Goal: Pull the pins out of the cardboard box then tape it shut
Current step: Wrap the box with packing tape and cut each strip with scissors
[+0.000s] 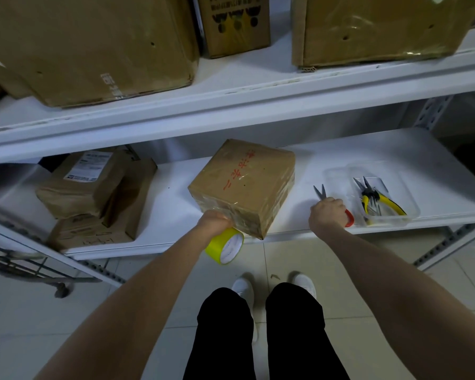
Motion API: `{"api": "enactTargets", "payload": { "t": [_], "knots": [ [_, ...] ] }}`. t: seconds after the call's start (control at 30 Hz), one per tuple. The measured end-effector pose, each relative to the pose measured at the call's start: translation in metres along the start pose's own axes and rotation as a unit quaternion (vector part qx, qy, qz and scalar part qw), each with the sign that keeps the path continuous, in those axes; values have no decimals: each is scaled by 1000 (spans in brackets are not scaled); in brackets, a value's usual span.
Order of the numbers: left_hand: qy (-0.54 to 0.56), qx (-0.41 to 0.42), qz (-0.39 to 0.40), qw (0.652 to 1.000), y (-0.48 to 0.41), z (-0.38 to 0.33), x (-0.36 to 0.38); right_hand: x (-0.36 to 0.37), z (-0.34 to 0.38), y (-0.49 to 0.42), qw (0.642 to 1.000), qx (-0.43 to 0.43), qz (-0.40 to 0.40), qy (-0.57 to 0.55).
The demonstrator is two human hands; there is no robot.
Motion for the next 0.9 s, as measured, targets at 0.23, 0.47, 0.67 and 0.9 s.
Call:
{"api": "enactTargets", "payload": {
  "t": [0.23, 0.47, 0.67, 0.9],
  "knots": [
    [-9, 3, -1, 1000, -4, 9, 5, -7, -1, 1, 996, -39, 36, 77],
    [14, -7, -20, 1000, -6, 12, 8, -13, -9, 8, 990, -51, 69, 115],
    [18, -2, -25, 1000, 2, 12, 12, -20, -26, 26, 990, -102, 91, -25],
    [42, 5, -50, 998, 19, 9, 11, -39, -40, 50, 931, -207, 268, -138]
  ]
}}
Point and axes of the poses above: each hand's wrist, its own y-axis away from the middle knuckle, its own x-axis out of the palm, z = x × y, the point moved 3 cm from there along -y, towards the middle knuckle, and after that the axes turned 9 degrees about y, right-handed, at the moved point
